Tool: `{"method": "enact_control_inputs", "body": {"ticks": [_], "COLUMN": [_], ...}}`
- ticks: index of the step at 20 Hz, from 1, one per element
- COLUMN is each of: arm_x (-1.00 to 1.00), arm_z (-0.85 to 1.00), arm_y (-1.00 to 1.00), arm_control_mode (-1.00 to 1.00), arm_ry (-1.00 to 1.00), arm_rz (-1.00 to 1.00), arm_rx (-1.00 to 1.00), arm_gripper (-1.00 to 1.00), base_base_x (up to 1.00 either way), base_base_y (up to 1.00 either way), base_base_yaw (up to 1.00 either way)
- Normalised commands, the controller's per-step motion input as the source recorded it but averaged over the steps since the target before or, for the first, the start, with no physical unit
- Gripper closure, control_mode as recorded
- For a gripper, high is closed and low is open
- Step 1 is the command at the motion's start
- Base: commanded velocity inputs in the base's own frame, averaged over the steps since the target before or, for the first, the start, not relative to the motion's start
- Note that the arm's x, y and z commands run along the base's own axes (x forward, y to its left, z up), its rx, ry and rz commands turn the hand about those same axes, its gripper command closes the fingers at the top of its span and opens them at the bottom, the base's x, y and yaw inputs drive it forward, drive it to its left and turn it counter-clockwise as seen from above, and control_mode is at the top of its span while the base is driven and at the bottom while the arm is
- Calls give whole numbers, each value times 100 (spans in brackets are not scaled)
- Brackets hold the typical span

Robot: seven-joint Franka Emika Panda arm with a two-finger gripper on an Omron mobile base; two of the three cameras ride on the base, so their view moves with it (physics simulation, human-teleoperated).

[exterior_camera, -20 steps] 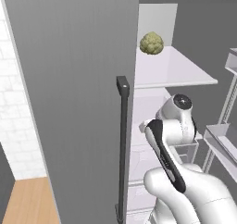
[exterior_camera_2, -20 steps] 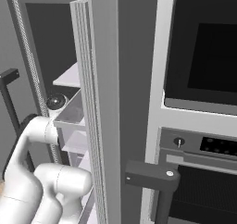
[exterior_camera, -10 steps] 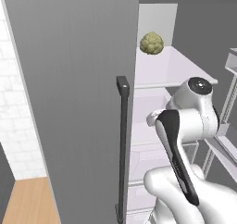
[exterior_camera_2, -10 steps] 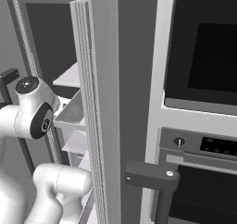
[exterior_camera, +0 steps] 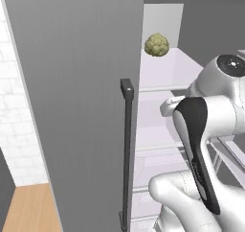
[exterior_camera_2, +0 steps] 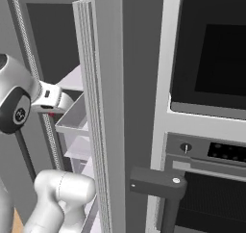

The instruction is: Take the strawberry from the fridge and place it on top of the pancake, located on the dining counter.

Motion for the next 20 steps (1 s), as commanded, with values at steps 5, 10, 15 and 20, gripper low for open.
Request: {"method": "enact_control_inputs", "body": {"ticks": [5,10,15,20], "arm_x": [-22,-13,-39,-14], "arm_z": [-14,-7,0,0], "arm_y": [0,0,4,3], "arm_control_mode": [-100,-100,-100,100], "arm_ry": [-31,-44,-17,-3], "arm_rz": [0,0,0,0], "arm_rx": [0,1,5,0], "arm_gripper": [100,100,100,100], "base_base_x": [0,0,0,-72], "base_base_y": [0,0,0,23], "base_base_yaw": [0,0,0,0]}}
